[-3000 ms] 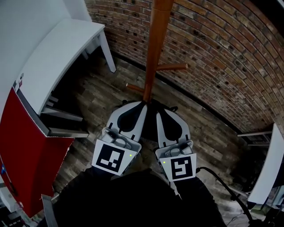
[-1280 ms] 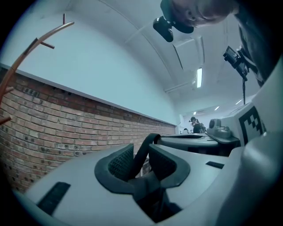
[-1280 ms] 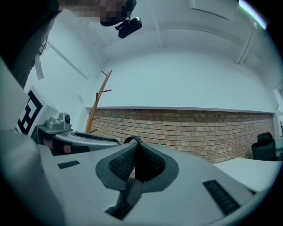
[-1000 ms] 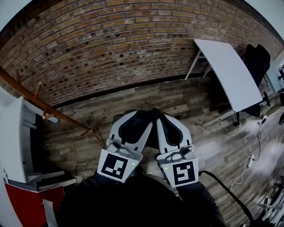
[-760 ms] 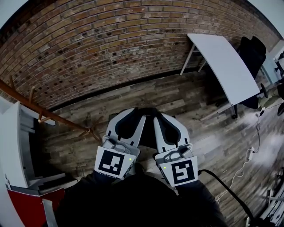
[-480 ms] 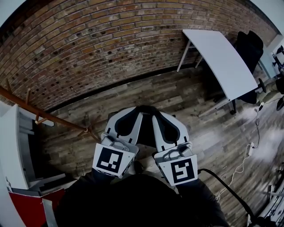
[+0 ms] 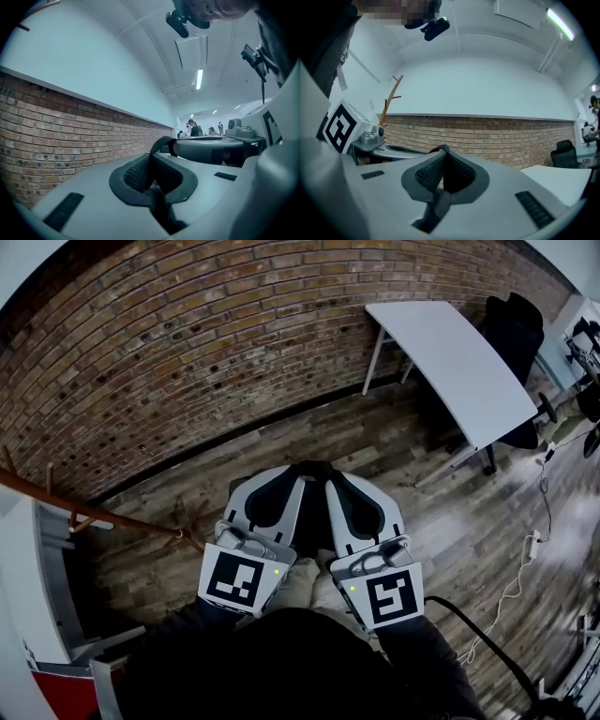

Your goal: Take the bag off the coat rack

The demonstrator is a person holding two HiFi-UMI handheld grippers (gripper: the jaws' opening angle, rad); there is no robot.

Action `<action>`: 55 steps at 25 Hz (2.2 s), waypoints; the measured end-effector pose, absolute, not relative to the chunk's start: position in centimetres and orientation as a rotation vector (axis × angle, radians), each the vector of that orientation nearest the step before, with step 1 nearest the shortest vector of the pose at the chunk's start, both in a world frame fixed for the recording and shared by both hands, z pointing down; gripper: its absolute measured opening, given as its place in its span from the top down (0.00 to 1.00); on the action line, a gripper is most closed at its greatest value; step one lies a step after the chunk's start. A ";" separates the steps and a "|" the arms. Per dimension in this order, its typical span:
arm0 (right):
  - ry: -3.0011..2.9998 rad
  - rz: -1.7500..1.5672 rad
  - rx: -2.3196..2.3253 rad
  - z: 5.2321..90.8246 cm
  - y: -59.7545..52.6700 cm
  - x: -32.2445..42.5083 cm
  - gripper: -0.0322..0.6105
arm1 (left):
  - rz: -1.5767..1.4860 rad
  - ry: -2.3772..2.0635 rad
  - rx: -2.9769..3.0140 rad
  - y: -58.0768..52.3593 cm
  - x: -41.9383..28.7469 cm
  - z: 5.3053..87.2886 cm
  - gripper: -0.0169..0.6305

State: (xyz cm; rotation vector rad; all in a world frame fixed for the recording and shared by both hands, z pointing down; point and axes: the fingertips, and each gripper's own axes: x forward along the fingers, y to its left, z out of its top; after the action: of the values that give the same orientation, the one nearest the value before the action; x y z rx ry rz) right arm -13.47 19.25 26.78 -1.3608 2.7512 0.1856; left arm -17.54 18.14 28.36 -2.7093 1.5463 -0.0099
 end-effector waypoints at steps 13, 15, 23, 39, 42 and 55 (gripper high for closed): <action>2.724 0.173 -1.437 28.2 6.1 -8.7 0.92 | 0.006 1.518 -2.783 5.0 -12.8 29.7 0.93; 2.723 0.183 -1.443 28.1 3.6 -7.9 0.92 | -0.004 1.516 -2.787 2.5 -12.1 29.7 0.93; 2.713 0.191 -1.478 26.4 -4.1 -5.5 0.92 | 0.014 1.469 -2.784 -5.5 -9.5 27.8 0.93; 2.670 0.175 -1.516 25.6 -16.6 -0.4 0.92 | -0.075 1.372 -2.792 -18.1 -4.4 27.9 0.93; 2.683 0.176 -1.488 25.8 -19.8 0.8 0.92 | -0.090 1.411 -2.786 -21.0 -3.3 28.1 0.93; 2.764 0.173 -1.232 23.1 -34.0 4.4 0.92 | -0.088 1.669 -2.663 -34.6 0.0 24.9 0.93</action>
State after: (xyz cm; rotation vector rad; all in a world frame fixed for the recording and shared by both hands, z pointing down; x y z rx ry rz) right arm 4.40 -34.04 23.12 -1.2322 2.7639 0.1730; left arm -0.03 -34.65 24.90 -2.6634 1.6693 -0.0880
